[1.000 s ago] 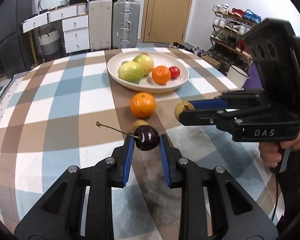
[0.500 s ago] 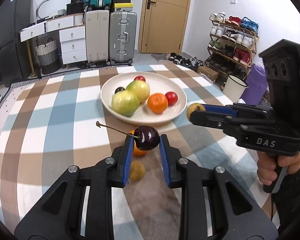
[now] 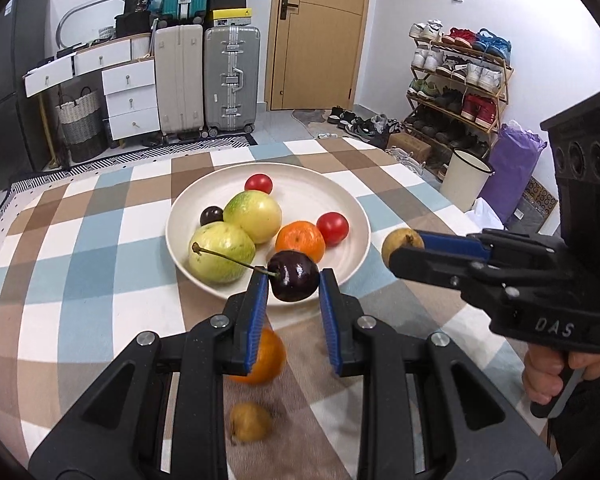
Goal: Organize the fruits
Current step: 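Carry the pear and cherry onto the cream plate and release both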
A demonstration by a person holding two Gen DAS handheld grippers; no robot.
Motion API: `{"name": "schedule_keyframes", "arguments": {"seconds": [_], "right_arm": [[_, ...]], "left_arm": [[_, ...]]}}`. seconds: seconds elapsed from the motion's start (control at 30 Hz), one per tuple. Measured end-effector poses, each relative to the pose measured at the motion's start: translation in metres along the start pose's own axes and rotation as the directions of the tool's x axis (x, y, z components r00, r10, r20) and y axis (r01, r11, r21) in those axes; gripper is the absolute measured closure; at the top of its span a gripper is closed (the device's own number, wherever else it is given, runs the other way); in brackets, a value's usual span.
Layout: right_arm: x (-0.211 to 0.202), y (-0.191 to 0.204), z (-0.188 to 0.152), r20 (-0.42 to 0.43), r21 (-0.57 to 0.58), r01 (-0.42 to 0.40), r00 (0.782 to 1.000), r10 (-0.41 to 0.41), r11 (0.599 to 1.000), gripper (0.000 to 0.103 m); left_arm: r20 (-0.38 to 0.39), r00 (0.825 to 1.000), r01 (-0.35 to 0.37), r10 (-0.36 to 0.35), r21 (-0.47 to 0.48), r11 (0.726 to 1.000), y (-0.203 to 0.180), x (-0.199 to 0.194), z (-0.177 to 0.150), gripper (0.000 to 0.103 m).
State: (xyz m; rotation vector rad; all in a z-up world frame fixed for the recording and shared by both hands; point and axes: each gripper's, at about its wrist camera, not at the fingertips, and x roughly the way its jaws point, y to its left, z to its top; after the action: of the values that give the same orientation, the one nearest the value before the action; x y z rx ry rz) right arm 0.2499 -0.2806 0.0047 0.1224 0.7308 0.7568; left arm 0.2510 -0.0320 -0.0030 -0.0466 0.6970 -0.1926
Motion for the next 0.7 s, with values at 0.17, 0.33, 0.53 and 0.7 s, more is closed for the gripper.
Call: {"name": "schedule_keyframes", "arguments": {"seconds": [0.17, 0.33, 0.53, 0.7], "right_arm": [[0.005, -0.009, 0.001, 0.003, 0.033, 0.023, 1.000, -0.023, 0.999, 0.076], [0.014, -0.014, 0.004, 0.002, 0.056, 0.035, 0.999, -0.035, 0.998, 0.076], [0.031, -0.012, 0.007, -0.008, 0.041, 0.059, 0.998, -0.059, 0.997, 0.076], [0.041, -0.018, 0.008, -0.017, 0.048, 0.087, 0.996, -0.086, 0.995, 0.076]], "left_arm": [[-0.005, 1.000, -0.008, 0.008, 0.000, 1.000, 0.001, 0.017, 0.007, 0.080], [-0.011, 1.000, -0.020, 0.020, 0.013, 1.000, 0.001, 0.030, 0.010, 0.080], [-0.022, 0.999, -0.038, 0.038, 0.027, 0.999, 0.001, 0.040, 0.007, 0.080], [-0.028, 0.998, -0.049, 0.049, 0.020, 0.999, 0.007, 0.046, 0.009, 0.080]]}}
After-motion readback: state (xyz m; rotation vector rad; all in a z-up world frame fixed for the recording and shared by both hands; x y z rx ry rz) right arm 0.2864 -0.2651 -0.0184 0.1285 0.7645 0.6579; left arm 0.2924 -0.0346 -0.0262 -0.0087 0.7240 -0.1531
